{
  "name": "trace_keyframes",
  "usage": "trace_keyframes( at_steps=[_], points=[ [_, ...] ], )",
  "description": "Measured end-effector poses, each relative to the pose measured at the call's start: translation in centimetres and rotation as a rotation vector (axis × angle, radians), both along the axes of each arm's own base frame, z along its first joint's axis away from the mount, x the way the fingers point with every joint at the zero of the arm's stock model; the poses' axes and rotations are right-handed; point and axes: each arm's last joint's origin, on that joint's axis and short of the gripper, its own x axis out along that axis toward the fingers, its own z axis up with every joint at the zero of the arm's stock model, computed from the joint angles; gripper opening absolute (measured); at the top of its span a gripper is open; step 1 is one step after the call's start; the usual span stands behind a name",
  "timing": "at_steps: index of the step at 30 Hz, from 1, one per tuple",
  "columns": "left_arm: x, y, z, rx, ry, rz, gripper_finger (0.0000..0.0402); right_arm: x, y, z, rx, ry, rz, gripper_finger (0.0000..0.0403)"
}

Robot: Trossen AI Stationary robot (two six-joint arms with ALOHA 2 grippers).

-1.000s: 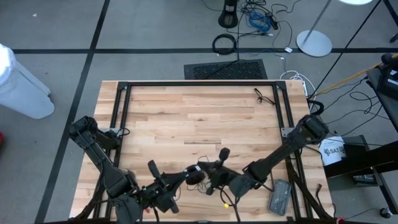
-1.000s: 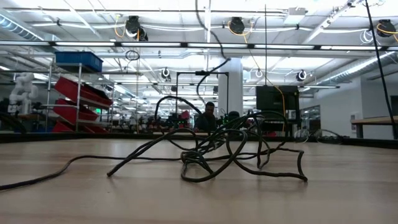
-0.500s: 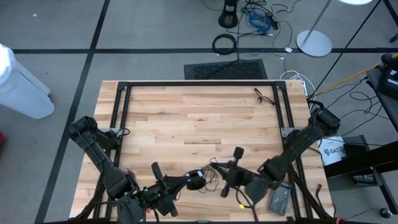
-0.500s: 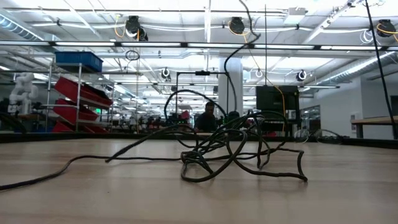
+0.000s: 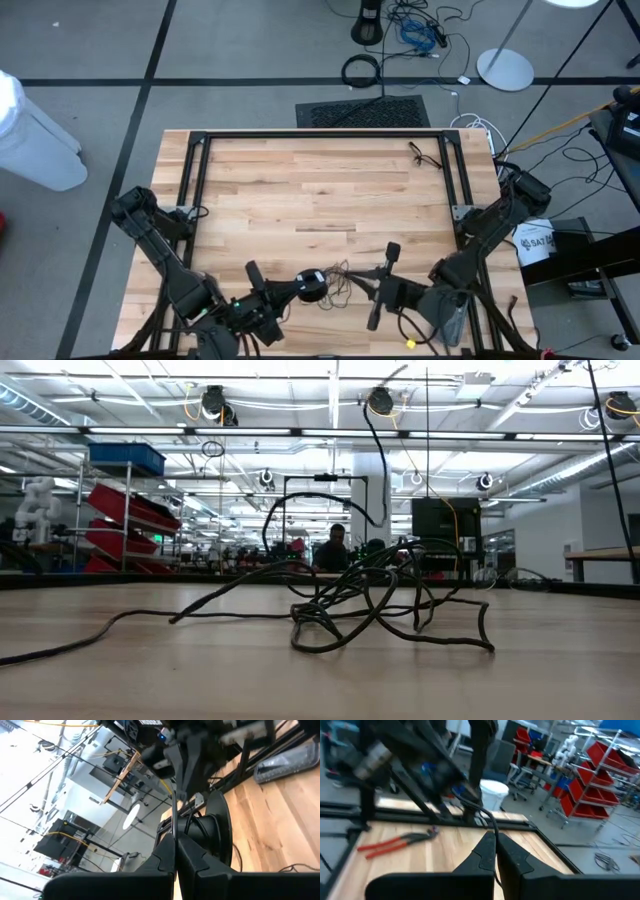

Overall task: Coil cords
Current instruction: Coil the black wire onto the black spool

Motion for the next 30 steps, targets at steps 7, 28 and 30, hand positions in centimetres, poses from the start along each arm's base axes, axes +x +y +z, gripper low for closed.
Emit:
trace_keyframes(
  at_steps=[7, 28, 30],
  points=[
    [0.7, 0.8, 0.0, -0.023, -0.015, 0.037, 0.0002, 0.0, 0.6, 0.8, 0.054, -0.055, 0.135, 0.0],
    [3.7, 3.3, -1.0, -0.097, -0.064, 0.178, 0.0002, 2.3, 1.1, -0.8, 0.101, -0.114, 0.216, 0.0],
    [3.9, 3.6, -1.0, -0.126, -0.084, 0.191, 0.0002, 2.7, 1.2, -1.2, 0.088, -0.117, 0.21, 0.0]
  ],
)
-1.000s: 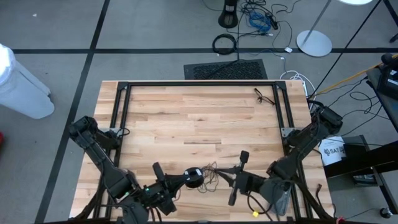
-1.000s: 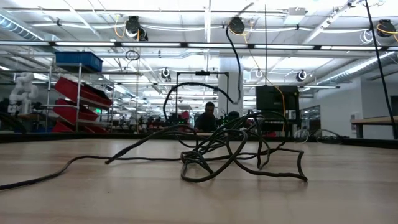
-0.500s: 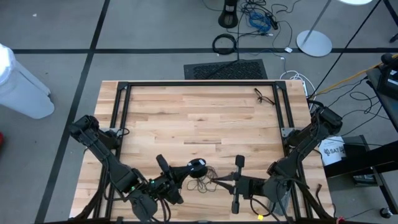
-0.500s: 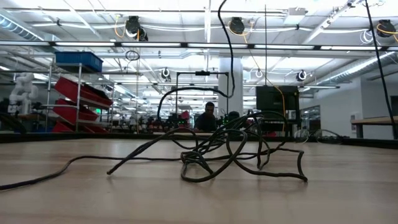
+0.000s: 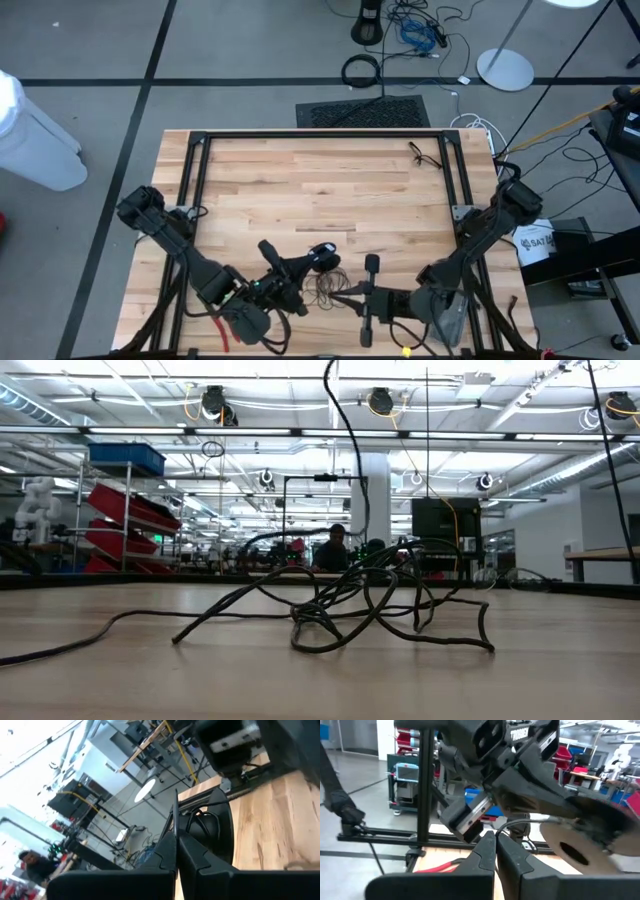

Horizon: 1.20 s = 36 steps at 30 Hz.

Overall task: Coil cords
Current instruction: Coil the black wire onto the black spool

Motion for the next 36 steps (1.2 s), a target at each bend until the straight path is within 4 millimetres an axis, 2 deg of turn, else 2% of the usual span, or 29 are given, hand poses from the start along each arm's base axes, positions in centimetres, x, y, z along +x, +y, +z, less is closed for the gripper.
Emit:
trace_keyframes(
  at_steps=[14, 19, 26, 36],
  points=[
    [0.6, 0.7, 0.2, -0.131, -0.099, 0.031, 0.0002, 2.0, -0.8, -1.7, -0.04, 0.01, -0.082, 0.0],
    [0.7, 0.6, 0.5, -0.179, -0.143, 0.03, 0.0002, 2.0, -0.9, -1.9, -0.08, 0.022, -0.153, 0.0],
    [0.7, 0.5, 0.5, -0.222, -0.17, 0.021, 0.0002, 2.1, -1.1, -1.9, -0.092, 0.026, -0.167, 0.0],
    [0.8, 0.4, 0.7, -0.253, -0.179, -0.016, 0.0002, 3.4, -1.5, -3.8, -0.113, 0.061, -0.176, 0.0]
  ],
)
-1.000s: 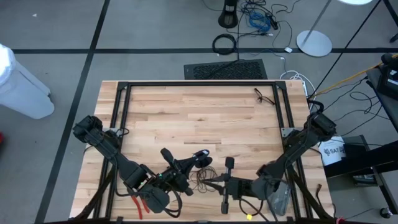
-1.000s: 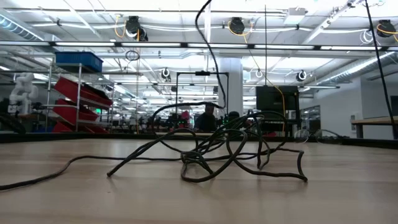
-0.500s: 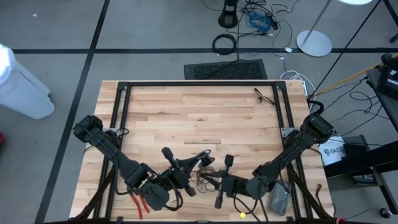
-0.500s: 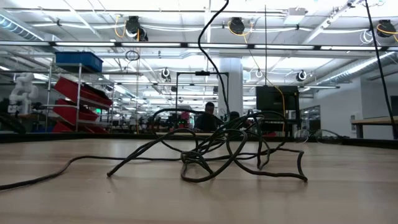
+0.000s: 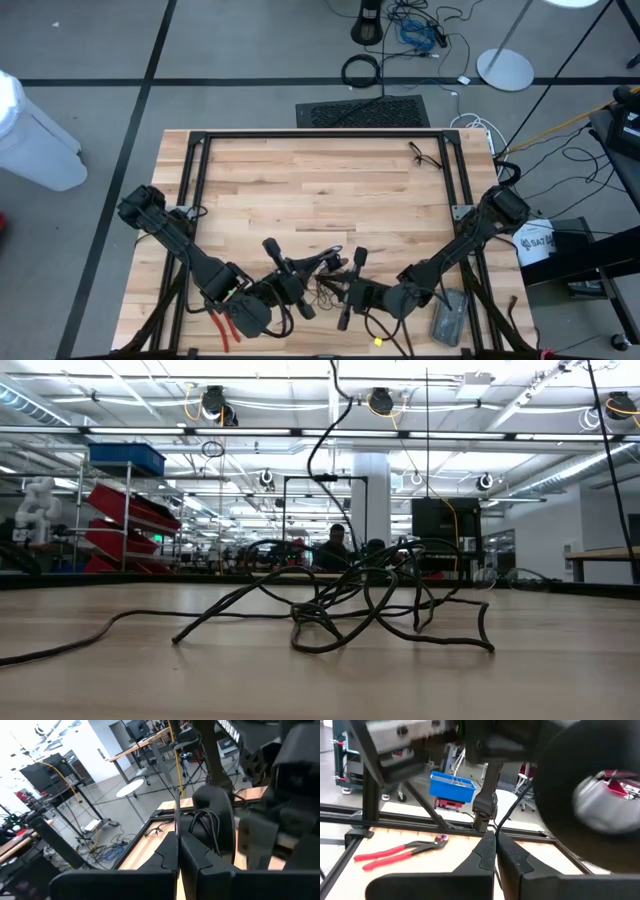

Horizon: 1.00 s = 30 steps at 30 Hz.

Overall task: Coil cords
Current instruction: Coil the black wire onto the black spool

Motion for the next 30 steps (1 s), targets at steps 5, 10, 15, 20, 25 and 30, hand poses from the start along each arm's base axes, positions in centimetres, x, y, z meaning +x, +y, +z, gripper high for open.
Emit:
trace_keyframes(
  at_steps=[5, 10, 15, 20, 25, 30],
  points=[
    [-0.2, -0.3, 0.0, 0.018, 0.012, -0.018, 0.0002, 0.1, -0.2, -0.1, -0.014, 0.011, -0.004, 0.0],
    [-0.7, -1.1, 0.5, 0.025, 0.016, -0.063, 0.0002, 0.0, -0.4, -0.5, -0.075, 0.057, -0.079, 0.0],
    [-1.3, -1.9, 1.2, 0.038, 0.018, -0.095, 0.0002, 0.0, -0.5, -0.5, -0.099, 0.068, -0.108, 0.0],
    [-1.9, -2.2, 1.4, 0.063, 0.03, -0.102, 0.0002, -0.2, -0.4, -0.4, -0.111, 0.072, -0.113, 0.0004],
    [-2.6, -2.4, 1.8, 0.067, 0.032, -0.113, 0.0002, -0.4, -0.4, -1.4, -0.112, 0.141, -0.125, 0.0022],
    [-3.4, -2.7, 2.0, 0.075, 0.043, -0.13, 0.0002, -0.4, -1.2, -3.1, -0.043, 0.239, -0.111, 0.0044]
  ],
)
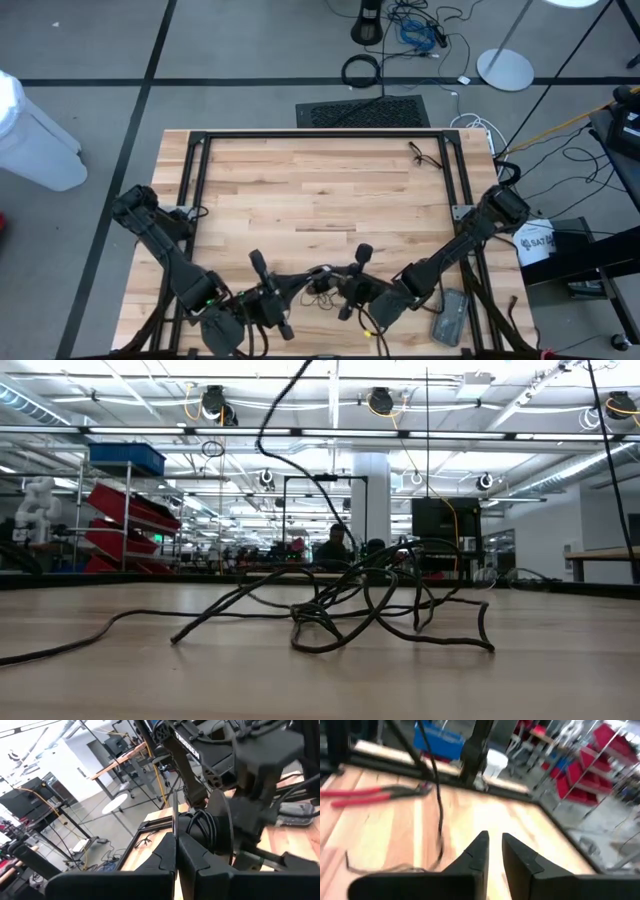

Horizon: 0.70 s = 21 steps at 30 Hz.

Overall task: Coil cords
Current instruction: Coil the black wire onto the black spool

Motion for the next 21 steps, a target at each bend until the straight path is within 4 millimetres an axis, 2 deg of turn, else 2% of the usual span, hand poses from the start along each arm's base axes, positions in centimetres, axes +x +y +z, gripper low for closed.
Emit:
trace_keyframes(
  at_steps=[4, 10, 17, 21],
  points=[
    [-0.4, -0.3, -0.1, 0.005, 0.007, -0.011, 0.0002, 0.5, -0.9, -0.4, 0.048, 0.034, 0.02, 0.0059],
    [-0.5, -0.4, 0.0, 0.008, 0.008, -0.009, 0.0002, 1.2, -1.1, -0.5, 0.146, 0.067, 0.167, 0.0071],
    [-1.7, 0.1, 0.3, -0.003, 0.022, 0.008, 0.0002, 1.2, -1.6, -0.9, 0.135, 0.109, 0.157, 0.0071],
    [-2.7, 0.8, 0.5, -0.039, 0.03, 0.018, 0.0002, 0.9, -2.0, -1.5, 0.065, 0.162, 0.092, 0.0071]
  ],
)
